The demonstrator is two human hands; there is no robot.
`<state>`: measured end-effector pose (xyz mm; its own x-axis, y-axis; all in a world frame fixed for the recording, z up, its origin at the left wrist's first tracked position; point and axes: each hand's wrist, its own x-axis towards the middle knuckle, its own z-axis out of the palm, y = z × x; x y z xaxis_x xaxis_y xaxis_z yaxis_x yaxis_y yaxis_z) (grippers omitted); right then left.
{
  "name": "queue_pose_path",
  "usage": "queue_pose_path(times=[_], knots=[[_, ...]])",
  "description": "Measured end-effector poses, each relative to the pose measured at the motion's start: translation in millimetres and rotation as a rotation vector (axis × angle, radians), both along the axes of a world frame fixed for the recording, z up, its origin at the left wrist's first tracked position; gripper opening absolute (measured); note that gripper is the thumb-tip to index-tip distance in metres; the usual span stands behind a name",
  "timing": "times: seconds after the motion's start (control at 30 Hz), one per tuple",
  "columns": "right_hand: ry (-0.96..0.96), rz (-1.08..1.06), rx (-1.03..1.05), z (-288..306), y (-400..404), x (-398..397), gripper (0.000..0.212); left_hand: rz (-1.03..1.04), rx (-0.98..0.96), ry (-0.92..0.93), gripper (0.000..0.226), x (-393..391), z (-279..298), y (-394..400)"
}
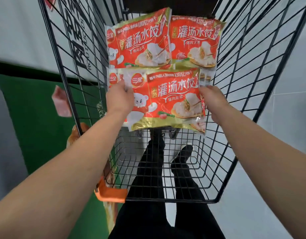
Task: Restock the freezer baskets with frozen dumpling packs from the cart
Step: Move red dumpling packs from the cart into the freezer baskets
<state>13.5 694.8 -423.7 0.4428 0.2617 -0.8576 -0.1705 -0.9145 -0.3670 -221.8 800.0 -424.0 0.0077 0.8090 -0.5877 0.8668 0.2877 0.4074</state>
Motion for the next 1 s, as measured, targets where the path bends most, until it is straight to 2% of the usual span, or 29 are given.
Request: queue_pose_path(times=[0.1,0.17,0.27,0.33,0.4,0.53,0.6,0.63,0.7,0.8,0.87,1.0], knots=[[0.178,-0.189,0.031,-3,4,-6,0.031,0.253,-0.104,-0.068,0.017,-11,-13,0],[0.190,-0.238,0.055,-5,4,-10,0.029,0.500,-0.261,-0.195,0.031,-16,-20,-7],[0.090,-0.128,0.099,-1,2,-7,0.020,0.669,-0.425,-0.310,0.028,-20,-23,-21],[0.066,-0.020,0.119,7,0,-5,0.017,0.724,-0.429,-0.358,0.041,-25,-28,-29],[0.094,0.059,0.179,18,0,-4,0.015,0.748,-0.408,-0.407,0.035,-27,-29,-35],[0.251,0.152,0.207,29,5,-7,0.034,0.774,-0.385,-0.415,0.037,-24,-21,-43],[0.200,0.218,0.136,27,3,-8,0.023,0.773,-0.404,-0.408,0.041,-25,-16,-45],[0.165,0.234,0.103,25,1,-8,0.016,0.775,-0.413,-0.407,0.036,-28,-17,-47],[0.119,0.190,0.026,19,-2,-8,0.006,0.761,-0.405,-0.422,0.027,-32,-19,-51],[0.146,0.065,-0.061,11,5,-10,0.027,0.715,-0.364,-0.417,0.031,-40,-34,-55],[0.157,0.065,-0.038,3,14,-11,0.031,0.673,-0.339,-0.392,0.031,-44,-42,-54],[0.185,-0.055,0.098,-6,24,-17,0.012,0.646,-0.294,-0.365,0.025,-32,-29,-50]])
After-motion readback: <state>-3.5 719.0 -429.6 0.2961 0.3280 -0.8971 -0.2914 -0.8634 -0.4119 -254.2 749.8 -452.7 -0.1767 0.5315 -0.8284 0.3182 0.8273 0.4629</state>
